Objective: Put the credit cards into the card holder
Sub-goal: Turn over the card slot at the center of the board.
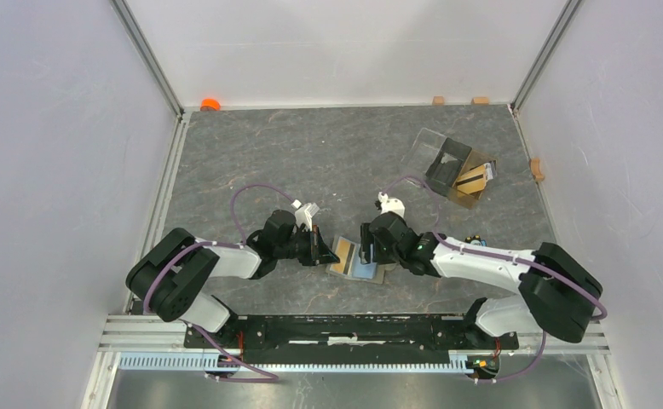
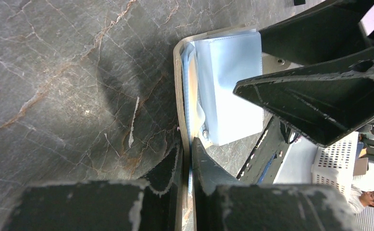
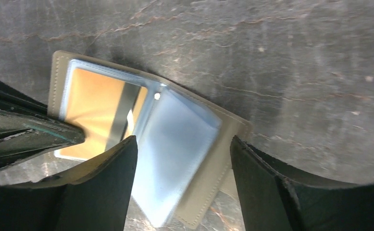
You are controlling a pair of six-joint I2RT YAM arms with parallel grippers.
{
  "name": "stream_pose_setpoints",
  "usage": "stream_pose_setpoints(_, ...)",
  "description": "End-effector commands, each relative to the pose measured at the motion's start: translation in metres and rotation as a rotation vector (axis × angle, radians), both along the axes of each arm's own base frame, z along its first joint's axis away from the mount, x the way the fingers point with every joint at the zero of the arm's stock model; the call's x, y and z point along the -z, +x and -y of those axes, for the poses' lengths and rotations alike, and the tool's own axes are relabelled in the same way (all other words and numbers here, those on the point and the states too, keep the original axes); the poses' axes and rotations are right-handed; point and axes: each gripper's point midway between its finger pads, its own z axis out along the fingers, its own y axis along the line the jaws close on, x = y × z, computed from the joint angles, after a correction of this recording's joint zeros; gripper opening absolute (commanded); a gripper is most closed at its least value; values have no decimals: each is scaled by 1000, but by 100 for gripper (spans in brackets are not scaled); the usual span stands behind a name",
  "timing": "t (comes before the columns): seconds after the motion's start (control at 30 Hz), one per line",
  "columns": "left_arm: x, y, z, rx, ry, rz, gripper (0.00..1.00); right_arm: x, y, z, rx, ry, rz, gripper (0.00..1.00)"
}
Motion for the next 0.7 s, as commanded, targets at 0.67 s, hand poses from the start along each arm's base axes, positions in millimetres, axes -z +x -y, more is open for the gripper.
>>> stream_pose_setpoints(0.67, -3, 4, 2, -10, -11, 16, 2, -38, -14, -17, 13, 245, -5, 42)
